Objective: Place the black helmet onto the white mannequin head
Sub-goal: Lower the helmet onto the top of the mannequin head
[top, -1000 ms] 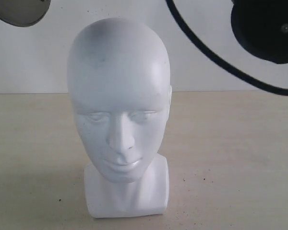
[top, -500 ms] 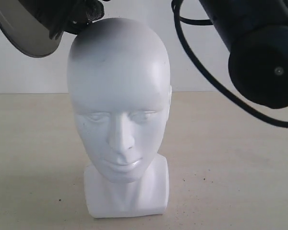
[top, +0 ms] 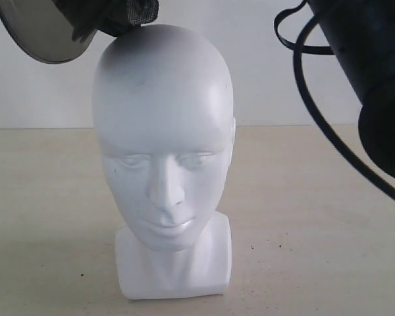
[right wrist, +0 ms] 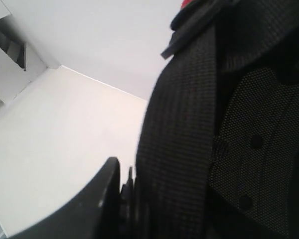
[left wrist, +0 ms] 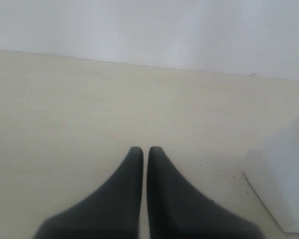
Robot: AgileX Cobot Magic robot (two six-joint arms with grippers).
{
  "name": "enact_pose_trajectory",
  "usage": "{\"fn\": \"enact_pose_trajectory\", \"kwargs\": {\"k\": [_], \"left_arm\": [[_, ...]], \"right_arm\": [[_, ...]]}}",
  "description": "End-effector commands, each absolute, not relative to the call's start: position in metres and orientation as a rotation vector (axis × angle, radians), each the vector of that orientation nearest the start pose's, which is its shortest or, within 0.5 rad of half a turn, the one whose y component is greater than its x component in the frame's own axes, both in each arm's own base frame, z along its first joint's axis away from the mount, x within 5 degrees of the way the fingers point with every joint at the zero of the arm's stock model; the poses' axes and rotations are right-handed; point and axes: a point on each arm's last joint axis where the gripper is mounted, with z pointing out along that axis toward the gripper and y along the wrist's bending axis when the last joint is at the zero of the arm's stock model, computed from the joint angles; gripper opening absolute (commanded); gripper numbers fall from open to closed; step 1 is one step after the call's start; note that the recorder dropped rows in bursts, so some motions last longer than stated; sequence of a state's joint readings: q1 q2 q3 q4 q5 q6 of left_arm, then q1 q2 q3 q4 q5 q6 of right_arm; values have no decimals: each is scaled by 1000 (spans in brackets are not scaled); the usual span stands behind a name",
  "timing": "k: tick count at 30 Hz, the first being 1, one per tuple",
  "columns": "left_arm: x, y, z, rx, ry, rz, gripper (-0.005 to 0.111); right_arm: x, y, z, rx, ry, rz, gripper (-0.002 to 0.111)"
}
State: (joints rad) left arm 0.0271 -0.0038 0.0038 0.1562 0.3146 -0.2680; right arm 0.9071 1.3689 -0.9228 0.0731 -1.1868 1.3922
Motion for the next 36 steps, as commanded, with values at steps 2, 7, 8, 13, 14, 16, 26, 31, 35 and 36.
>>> {"fn": "enact_pose_trajectory", "kwargs": {"k": [2,7,8,13,14,16,26,31,35,36], "left_arm": [[54,6,186,-166,1778,-21,5],[54,6,186,-166,1778,-21,5],[54,6,186,-166,1778,-21,5],[54,6,186,-166,1778,-21,5],[54,6,186,-166,1778,-21,5],[54,6,186,-166,1778,-21,5],[54,6,186,-166,1778,-21,5],[54,6,186,-166,1778,-21,5],[54,6,186,-166,1778,-21,5],[54,6,186,-166,1778,-21,5]], "right_arm": [[177,213,399,327,863,2146,0],[177,213,394,326,886,2135,0],[176,213,394,318,887,2134,0],[175,214,392,292,897,2115,0],[175,214,392,285,897,2108,0],[174,215,393,265,900,2102,0],[181,226,379,239,961,2067,0],[181,232,373,237,986,2056,0],[182,232,373,231,988,2044,0],[182,232,373,225,988,2039,0]]}}
